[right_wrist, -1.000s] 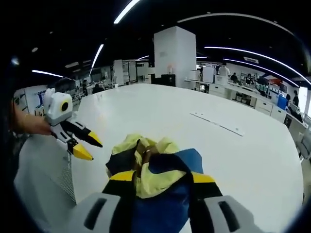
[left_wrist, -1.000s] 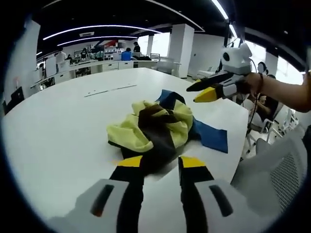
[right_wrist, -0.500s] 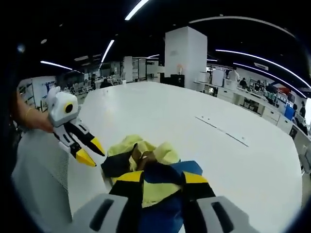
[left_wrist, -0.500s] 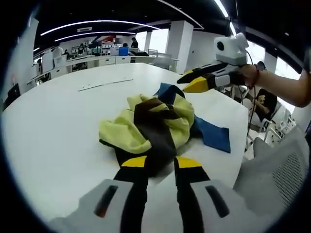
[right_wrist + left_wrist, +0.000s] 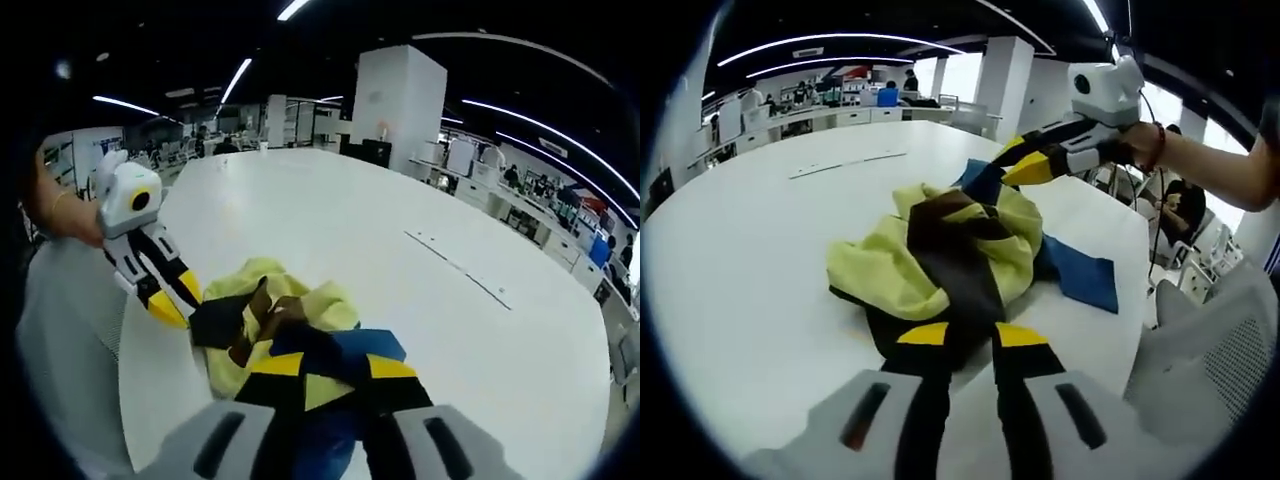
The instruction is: Fold the garment on the visible template until the final outline fits inside the template.
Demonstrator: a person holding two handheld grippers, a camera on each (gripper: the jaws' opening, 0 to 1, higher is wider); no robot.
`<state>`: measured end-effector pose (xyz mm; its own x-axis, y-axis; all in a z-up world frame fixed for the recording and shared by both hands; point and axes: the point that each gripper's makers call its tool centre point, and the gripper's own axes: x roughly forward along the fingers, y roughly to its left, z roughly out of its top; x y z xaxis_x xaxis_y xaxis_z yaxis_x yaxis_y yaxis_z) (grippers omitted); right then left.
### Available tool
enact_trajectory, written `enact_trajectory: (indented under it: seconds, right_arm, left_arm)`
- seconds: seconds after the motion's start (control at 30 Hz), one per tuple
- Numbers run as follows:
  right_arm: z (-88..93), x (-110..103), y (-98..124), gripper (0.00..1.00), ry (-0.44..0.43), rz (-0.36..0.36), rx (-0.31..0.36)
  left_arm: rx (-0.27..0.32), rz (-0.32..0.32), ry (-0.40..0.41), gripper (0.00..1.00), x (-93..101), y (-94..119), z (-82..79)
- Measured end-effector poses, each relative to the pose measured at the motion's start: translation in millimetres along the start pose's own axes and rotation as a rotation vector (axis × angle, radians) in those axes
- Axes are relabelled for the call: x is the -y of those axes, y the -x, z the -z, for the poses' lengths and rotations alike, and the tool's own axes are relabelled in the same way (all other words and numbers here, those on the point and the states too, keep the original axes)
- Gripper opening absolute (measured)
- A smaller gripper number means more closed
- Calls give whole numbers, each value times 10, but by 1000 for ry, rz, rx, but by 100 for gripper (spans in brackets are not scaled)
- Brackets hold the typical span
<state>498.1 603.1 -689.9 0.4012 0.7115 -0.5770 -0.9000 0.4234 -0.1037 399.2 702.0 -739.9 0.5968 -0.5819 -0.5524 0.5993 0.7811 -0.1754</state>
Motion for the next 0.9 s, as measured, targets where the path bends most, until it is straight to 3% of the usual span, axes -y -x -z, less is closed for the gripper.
enact_trajectory:
  seconds: [0.43,0.73,0.9]
  right_arm:
    - [42,62,-80,0,34,7,-19]
    - [31,76,-51,0,29,19,-16]
    - [-50,107,11,0,-10,30,17]
  left_arm:
    - [-17,-17,3,3,-38,-45,49]
    - [-7,-14,6,0,-30,-1,24]
    - [19,-26,27,0,-62,102,-28]
